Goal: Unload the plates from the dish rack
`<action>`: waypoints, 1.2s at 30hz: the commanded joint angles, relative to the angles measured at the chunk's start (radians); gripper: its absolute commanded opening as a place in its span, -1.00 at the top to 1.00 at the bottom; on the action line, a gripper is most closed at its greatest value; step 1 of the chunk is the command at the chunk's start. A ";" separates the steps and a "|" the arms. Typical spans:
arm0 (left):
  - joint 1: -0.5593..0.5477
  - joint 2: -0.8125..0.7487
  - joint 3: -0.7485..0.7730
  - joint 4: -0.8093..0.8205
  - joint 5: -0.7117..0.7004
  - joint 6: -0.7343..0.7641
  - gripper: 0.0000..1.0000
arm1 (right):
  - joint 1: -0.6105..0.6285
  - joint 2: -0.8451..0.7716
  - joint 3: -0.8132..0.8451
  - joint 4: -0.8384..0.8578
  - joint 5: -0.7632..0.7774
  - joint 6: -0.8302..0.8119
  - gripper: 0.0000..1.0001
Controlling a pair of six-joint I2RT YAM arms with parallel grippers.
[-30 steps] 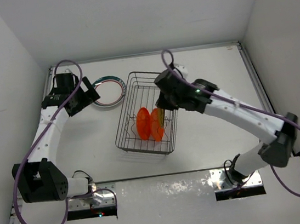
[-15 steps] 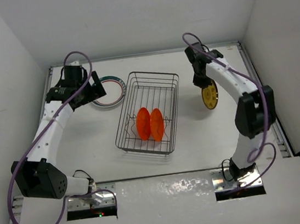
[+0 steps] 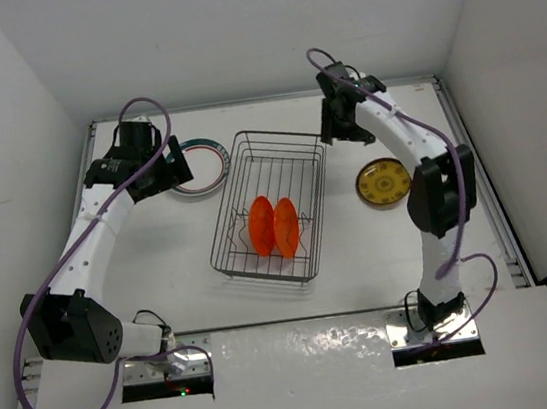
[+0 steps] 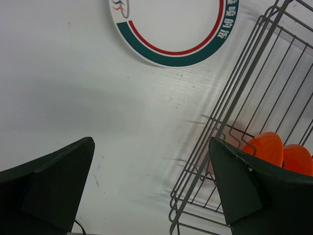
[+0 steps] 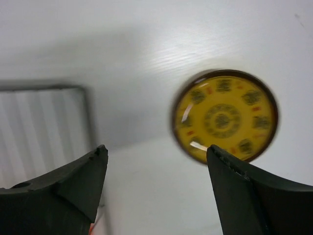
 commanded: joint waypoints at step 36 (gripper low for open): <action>-0.009 -0.039 -0.007 -0.009 -0.053 0.020 -1.00 | 0.600 -0.293 -0.279 0.220 -0.111 0.490 0.97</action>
